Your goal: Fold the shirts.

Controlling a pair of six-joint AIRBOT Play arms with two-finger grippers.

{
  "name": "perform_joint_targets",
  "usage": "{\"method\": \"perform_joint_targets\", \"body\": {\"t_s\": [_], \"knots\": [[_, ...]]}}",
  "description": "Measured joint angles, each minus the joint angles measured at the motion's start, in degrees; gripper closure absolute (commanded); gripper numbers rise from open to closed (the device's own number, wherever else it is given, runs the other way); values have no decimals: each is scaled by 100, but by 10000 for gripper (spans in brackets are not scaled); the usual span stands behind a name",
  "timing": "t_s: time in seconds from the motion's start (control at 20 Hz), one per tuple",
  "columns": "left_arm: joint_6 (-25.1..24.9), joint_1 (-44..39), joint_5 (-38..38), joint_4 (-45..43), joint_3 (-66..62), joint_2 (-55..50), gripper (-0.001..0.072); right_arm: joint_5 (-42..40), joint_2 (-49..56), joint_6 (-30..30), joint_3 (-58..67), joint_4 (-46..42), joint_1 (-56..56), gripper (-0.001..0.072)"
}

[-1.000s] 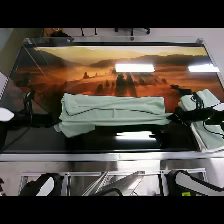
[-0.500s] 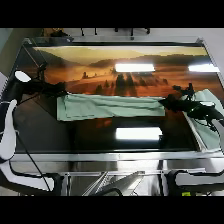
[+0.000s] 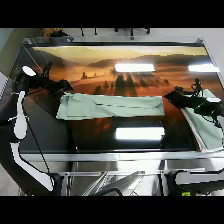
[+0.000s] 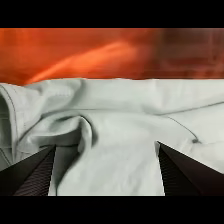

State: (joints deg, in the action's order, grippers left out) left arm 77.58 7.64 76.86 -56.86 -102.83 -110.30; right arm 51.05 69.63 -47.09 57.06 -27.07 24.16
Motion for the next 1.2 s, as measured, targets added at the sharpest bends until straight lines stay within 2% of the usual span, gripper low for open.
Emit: {"method": "perform_joint_targets", "body": {"t_s": [0.35, 0.4, 0.5, 0.55, 0.6, 0.65, 0.75, 0.8, 0.95, 1.2], "knots": [[219, -223, 623, 4, -579, -87, 24, 337, 546, -195, 92, -197, -234, 99], [240, -293, 638, 4, -603, -90, 24, 356, 625, -195, 101, -125, -306, 195], [243, -446, 658, 4, -629, -92, 24, 367, 756, -203, 101, -133, -431, 526], [258, -535, 684, 4, -638, -92, 24, 376, 800, -225, 101, -168, -474, 650], [258, -619, 688, 4, -645, -94, 25, 409, 826, -219, 114, -170, -503, 687], [264, -706, 680, 4, -649, -94, 66, 450, 839, -166, 155, -157, -522, 688], [299, -905, 605, -2, -654, -98, 504, 658, 804, -96, 323, -109, -544, 688], [302, -1023, 553, 0, -654, -98, 639, 778, 730, -87, 448, -57, -551, 688], [343, -1541, 247, -2, -656, -127, 687, 1309, 343, -297, 1001, -24, -560, 688], [551, -2903, -658, 15, -656, -601, 687, 2573, -365, -1268, 2234, 11, -546, 688]]}}
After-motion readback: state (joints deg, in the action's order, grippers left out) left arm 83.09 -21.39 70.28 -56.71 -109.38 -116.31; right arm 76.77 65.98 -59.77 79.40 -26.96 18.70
